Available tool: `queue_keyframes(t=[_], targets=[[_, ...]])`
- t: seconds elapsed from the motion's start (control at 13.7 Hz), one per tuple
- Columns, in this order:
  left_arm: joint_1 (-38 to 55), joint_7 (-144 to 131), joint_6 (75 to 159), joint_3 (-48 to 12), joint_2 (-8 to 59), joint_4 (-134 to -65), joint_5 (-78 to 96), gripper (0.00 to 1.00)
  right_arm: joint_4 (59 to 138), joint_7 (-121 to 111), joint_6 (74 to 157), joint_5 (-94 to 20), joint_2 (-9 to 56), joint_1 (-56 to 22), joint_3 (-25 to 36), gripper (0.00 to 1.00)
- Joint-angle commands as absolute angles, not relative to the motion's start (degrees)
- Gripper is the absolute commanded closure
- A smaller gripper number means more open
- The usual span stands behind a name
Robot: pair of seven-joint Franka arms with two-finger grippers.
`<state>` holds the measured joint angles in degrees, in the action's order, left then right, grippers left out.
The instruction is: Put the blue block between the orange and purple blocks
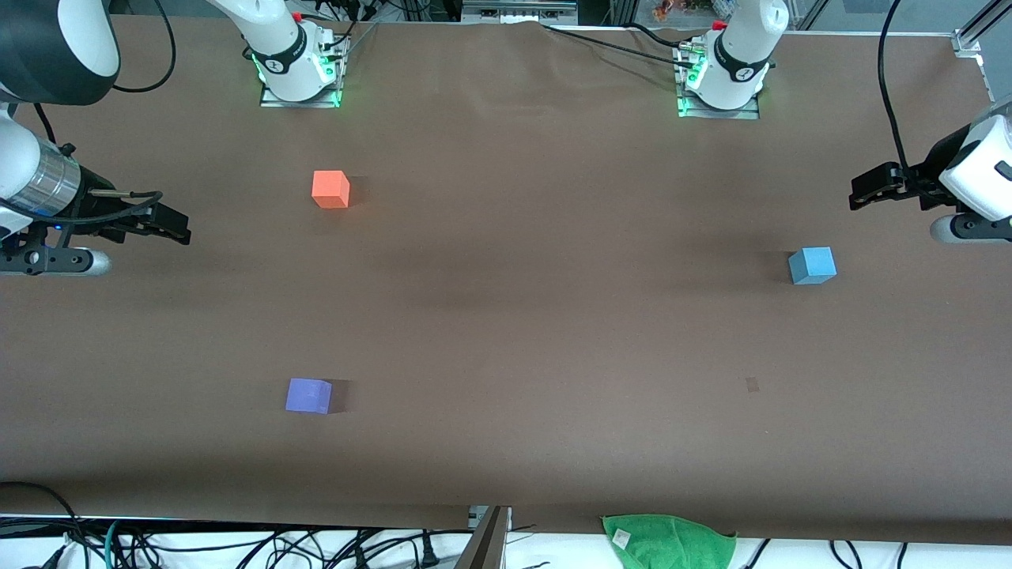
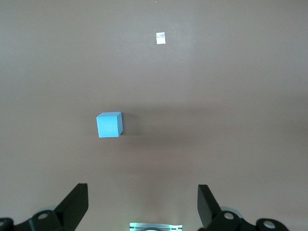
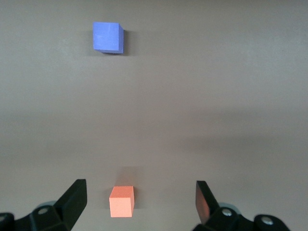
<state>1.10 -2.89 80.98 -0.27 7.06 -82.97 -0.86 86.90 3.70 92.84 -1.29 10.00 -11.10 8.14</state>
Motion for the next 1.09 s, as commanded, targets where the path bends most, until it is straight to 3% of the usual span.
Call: queue_keyframes(t=[0.0,1.02], targets=[[1.5,-2.8,79.8,-0.2,7.6,-81.3,-1.8,0.00,87.1,3.3,92.0,-2.1,9.5,-10.8,9.0,0.00],[1.1,-2.7,79.7,-0.2,8.2,-81.3,-1.7,0.00,87.2,3.2,92.6,-1.5,9.6,-11.2,8.4,0.00]])
